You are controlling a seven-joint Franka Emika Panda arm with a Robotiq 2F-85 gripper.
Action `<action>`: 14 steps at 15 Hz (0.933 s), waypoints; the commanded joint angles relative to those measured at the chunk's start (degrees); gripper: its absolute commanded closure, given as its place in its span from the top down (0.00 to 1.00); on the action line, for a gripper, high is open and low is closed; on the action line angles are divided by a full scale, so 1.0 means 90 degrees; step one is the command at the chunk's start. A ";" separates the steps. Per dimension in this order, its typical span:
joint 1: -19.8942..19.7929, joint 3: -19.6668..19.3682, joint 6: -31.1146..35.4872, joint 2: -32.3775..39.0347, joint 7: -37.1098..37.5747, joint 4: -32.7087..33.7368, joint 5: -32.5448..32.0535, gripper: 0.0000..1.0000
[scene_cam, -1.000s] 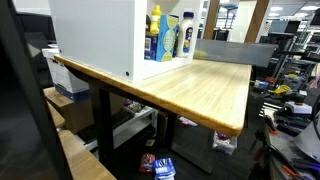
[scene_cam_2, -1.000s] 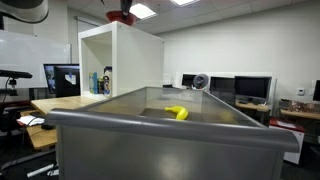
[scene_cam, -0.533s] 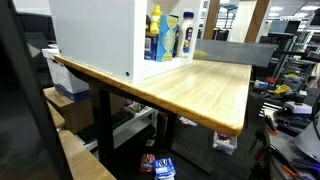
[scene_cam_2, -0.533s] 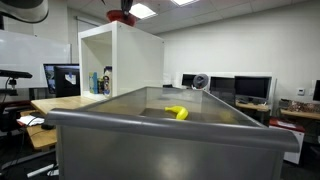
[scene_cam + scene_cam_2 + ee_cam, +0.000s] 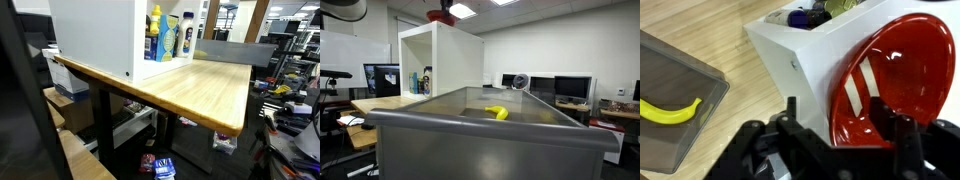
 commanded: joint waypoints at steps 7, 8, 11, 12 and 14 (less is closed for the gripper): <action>-0.0679 0.0174 0.0350 -0.0439 0.0150 -0.0209 0.0235 1.00; -0.0736 0.0162 0.0396 -0.0447 0.0147 -0.0205 0.0229 1.00; -0.0962 0.0078 0.0577 -0.0434 -0.0019 -0.0155 0.0136 1.00; -0.1015 0.0047 0.0661 -0.0420 -0.0061 -0.0142 0.0089 1.00; -0.1171 -0.0022 0.0828 -0.0391 -0.0207 -0.0115 0.0012 1.00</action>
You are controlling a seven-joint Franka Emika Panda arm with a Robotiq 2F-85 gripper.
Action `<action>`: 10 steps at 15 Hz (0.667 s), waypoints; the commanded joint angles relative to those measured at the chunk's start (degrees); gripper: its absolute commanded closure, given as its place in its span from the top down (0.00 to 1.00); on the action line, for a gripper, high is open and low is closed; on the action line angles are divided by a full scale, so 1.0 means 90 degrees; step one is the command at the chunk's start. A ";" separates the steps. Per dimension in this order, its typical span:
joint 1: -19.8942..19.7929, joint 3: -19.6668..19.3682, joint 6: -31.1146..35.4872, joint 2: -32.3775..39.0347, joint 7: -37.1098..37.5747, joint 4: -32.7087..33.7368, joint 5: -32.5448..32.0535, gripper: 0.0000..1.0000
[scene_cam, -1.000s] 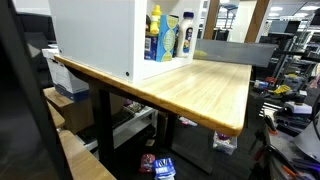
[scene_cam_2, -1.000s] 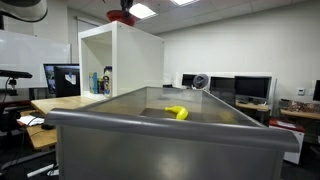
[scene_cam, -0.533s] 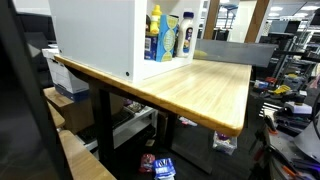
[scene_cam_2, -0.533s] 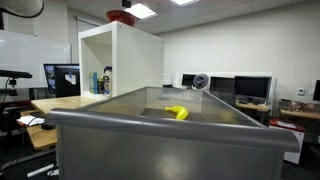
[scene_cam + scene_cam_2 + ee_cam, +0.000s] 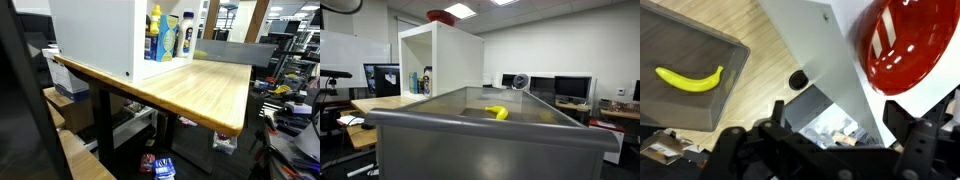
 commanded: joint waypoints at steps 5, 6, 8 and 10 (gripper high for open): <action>-0.0680 -0.0226 0.0119 0.0043 -0.0275 -0.0184 -0.0111 1.00; -0.0741 -0.0249 0.0055 0.0111 -0.0251 -0.0146 -0.0127 1.00; -0.0816 -0.0286 -0.0023 0.0196 -0.0229 -0.0125 -0.0197 1.00; -0.0880 -0.0338 -0.0100 0.0256 -0.0162 -0.0133 -0.0279 1.00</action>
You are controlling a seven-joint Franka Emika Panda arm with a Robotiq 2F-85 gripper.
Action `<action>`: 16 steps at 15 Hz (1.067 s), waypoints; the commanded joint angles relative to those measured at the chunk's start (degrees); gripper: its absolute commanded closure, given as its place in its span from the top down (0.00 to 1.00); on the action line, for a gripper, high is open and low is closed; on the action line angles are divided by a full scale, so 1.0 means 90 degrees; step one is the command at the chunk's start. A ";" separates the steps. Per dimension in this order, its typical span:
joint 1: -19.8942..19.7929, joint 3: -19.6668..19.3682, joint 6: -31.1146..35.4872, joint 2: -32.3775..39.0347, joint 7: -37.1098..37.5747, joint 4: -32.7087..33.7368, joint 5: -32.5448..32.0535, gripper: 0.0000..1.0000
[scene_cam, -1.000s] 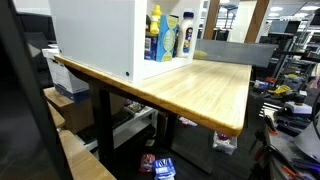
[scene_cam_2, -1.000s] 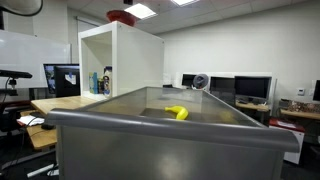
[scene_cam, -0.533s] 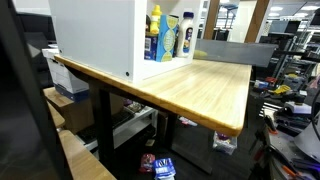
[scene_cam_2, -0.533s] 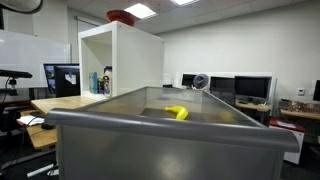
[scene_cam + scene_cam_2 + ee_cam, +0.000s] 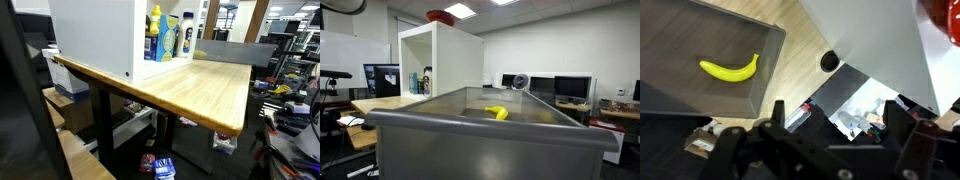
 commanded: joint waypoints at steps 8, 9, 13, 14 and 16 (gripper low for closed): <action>-0.0132 -0.0304 -0.1097 0.0066 -0.0074 -0.0141 -0.0893 1.00; -0.0112 -0.0361 -0.1288 0.0050 -0.0120 -0.0179 -0.1028 1.00; -0.0180 -0.0448 -0.2259 0.0108 -0.0308 -0.0215 -0.1231 1.00; -0.0194 -0.0457 -0.2543 0.0145 -0.0356 -0.0192 -0.1235 1.00; -0.0155 -0.0499 -0.3226 0.0234 -0.0564 -0.0176 -0.1348 1.00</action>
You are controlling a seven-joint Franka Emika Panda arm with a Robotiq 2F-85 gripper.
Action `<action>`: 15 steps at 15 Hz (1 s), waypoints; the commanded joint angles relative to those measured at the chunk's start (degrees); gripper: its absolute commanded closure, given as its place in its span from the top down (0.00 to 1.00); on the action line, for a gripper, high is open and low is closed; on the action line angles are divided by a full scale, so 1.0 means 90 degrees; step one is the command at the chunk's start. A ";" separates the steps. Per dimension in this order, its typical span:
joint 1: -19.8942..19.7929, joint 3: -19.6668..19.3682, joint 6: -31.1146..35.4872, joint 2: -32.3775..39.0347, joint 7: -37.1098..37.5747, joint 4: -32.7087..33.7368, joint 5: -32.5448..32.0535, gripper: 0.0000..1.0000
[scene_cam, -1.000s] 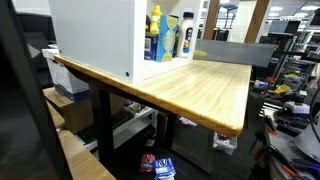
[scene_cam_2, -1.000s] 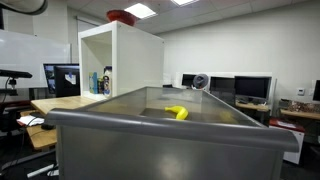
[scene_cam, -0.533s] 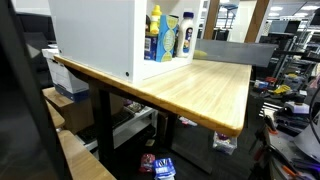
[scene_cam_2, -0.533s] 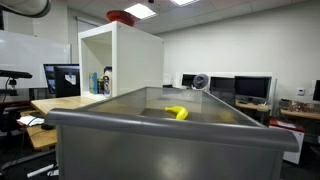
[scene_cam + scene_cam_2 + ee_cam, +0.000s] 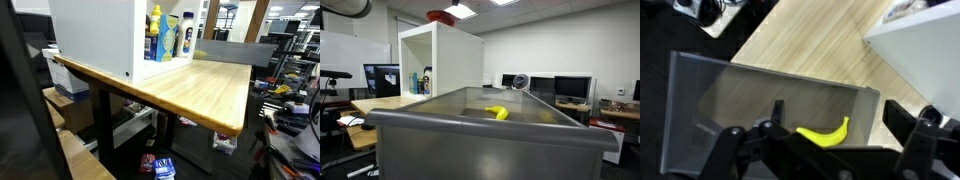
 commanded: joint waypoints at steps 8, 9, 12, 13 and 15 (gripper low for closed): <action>0.0409 -0.0258 -0.2652 0.0609 -0.1777 -0.0071 -0.1316 1.00; 0.0520 -0.0311 -0.2800 0.0691 -0.1934 -0.0049 -0.1597 1.00; 0.1003 -0.0468 -0.2704 0.0555 -0.2571 -0.0990 -0.2797 1.00; 0.1079 -0.0473 -0.2734 0.0600 -0.2784 -0.1023 -0.3043 1.00; 0.1190 -0.0480 -0.2708 0.0589 -0.3002 -0.1226 -0.3360 1.00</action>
